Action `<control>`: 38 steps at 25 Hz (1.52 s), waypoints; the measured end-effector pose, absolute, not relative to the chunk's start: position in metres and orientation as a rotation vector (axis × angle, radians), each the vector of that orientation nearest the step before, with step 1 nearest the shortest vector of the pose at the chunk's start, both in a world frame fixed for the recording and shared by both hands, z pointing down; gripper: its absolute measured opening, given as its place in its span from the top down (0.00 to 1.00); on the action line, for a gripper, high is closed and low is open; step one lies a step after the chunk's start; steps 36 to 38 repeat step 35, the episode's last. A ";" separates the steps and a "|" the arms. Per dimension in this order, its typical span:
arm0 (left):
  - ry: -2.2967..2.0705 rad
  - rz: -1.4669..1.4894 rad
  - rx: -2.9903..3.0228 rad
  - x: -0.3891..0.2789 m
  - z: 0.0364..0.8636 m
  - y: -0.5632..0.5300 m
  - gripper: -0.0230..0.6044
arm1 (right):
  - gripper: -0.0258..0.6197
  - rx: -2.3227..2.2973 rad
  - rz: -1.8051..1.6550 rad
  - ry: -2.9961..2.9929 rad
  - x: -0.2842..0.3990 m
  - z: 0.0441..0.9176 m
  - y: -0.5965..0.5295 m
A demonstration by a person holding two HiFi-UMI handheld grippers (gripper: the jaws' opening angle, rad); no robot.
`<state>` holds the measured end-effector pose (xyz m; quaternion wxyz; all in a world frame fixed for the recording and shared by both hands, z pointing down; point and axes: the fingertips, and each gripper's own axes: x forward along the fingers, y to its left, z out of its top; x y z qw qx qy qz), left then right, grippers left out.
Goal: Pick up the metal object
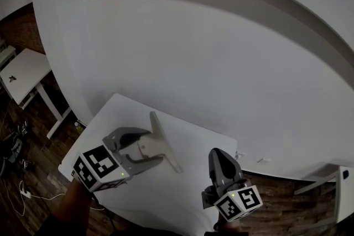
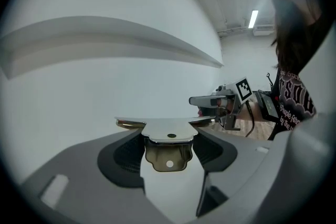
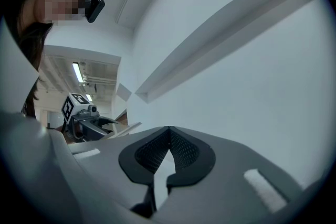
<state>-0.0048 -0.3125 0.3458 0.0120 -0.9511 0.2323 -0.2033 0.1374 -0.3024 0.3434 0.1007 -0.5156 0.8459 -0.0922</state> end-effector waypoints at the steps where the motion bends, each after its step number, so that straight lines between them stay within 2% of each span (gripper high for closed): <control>1: 0.719 -0.628 -2.968 -0.004 0.345 -0.312 0.51 | 0.94 -1.524 -0.271 2.499 0.137 0.343 -0.302; 38: 0.690 -0.671 -2.932 -0.001 0.349 -0.316 0.51 | 0.94 -1.567 -0.194 2.535 0.139 0.342 -0.303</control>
